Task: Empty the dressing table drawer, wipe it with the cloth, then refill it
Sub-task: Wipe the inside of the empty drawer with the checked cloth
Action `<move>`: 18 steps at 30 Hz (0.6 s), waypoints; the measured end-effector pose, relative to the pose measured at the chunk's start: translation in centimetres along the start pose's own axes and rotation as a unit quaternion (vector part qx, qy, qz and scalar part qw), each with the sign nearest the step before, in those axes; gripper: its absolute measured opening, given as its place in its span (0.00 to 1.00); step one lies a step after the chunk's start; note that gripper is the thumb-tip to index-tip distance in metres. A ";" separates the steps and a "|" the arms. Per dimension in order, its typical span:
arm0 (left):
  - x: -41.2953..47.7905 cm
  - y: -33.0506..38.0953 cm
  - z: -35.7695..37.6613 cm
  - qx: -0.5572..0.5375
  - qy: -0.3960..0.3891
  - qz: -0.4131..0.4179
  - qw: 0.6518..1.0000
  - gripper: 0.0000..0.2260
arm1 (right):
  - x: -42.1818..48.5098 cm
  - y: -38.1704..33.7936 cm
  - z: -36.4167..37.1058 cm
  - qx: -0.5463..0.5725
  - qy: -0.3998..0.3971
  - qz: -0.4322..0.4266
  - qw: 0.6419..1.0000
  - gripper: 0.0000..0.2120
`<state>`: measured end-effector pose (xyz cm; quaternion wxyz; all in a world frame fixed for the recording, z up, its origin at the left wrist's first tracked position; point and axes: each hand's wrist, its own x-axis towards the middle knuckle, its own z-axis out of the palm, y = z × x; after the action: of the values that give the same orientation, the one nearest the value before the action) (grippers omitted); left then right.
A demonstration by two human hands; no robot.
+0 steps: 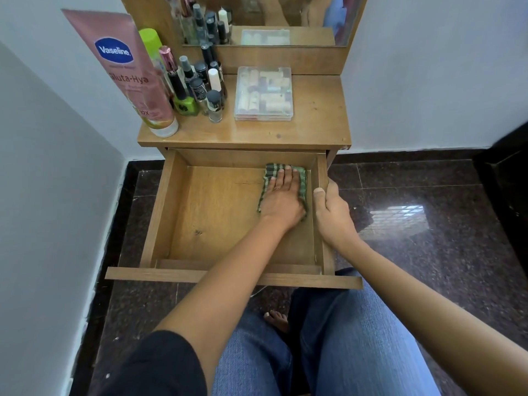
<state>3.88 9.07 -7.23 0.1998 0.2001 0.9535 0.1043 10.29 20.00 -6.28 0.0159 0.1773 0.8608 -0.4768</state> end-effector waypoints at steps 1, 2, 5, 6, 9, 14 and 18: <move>0.2 0.5 0.0 0.000 -0.004 -0.001 1.000 0.32 | 0.0 0.0 0.0 0.002 -0.001 -0.001 1.000 0.21; 0.3 1.0 0.1 0.000 -0.008 0.004 1.000 0.32 | 0.0 0.0 0.0 0.004 -0.001 0.000 1.000 0.21; 0.4 1.2 0.0 -0.003 -0.007 0.028 1.000 0.32 | -0.1 -0.1 0.0 0.010 0.001 0.002 1.000 0.19; 0.4 0.9 0.0 -0.001 -0.006 0.039 0.999 0.32 | -0.1 -0.2 0.0 0.010 0.001 0.003 1.000 0.18; 0.0 -0.2 -0.2 0.017 -0.002 0.076 0.997 0.31 | -0.3 -0.1 -0.1 0.010 -0.003 0.004 1.000 0.15; -0.5 -0.8 0.4 0.038 0.015 0.090 0.995 0.29 | -0.6 -0.1 -0.1 0.019 0.000 0.007 1.000 0.14; 0.3 0.6 0.6 0.053 0.026 0.024 0.998 0.26 | -0.7 0.0 0.0 0.011 0.005 0.009 1.000 0.18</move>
<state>4.11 9.86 -7.73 0.1614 0.2309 0.9574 0.0634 10.97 19.81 -6.10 0.0138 0.1879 0.8538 -0.4853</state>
